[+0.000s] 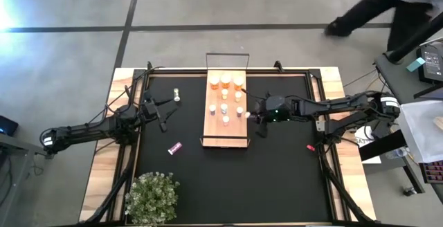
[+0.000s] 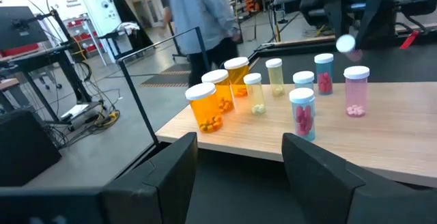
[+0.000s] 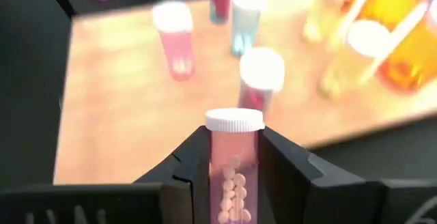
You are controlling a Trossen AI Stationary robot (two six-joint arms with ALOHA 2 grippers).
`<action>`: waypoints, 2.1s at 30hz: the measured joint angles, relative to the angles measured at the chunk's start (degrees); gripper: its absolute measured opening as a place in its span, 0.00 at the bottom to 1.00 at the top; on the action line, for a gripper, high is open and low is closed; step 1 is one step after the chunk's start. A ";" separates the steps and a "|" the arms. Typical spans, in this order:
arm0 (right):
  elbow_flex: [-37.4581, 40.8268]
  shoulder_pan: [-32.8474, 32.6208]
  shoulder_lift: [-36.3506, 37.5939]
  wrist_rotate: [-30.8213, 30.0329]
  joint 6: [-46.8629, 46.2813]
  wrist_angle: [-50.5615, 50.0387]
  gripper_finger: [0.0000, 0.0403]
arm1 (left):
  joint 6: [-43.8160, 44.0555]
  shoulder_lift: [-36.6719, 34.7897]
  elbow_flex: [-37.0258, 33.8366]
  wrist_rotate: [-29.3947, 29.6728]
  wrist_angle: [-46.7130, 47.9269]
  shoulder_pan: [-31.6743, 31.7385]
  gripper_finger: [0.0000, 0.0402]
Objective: Pick and place medicine bottles onto shelf by color
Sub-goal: Put the bottom pink medicine bottle on the shelf aligned with the other pink medicine bottle
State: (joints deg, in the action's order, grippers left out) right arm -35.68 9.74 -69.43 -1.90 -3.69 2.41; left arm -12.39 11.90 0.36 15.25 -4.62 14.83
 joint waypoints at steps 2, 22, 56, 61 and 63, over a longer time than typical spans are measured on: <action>0.42 0.00 0.00 -0.02 1.56 3.62 0.26 | -0.01 0.02 0.00 0.00 0.00 -0.02 0.49; 24.69 -2.61 -0.09 0.41 3.43 63.56 0.25 | -0.01 0.07 0.00 0.00 0.00 -0.02 0.49; 15.67 -5.11 -34.34 0.36 6.30 87.56 0.25 | -0.01 0.07 0.00 0.00 -0.01 -0.01 0.49; 14.39 -5.11 -36.62 0.36 7.01 87.59 0.24 | 0.00 0.06 0.00 0.00 -0.02 -0.01 0.49; 14.18 -5.11 -37.31 0.36 7.33 87.61 0.25 | 0.00 0.02 0.00 0.00 -0.02 -0.01 0.49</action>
State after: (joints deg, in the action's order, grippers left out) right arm -21.49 4.62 -106.74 -1.54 3.64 90.02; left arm -12.39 11.92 0.36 15.25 -4.64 14.82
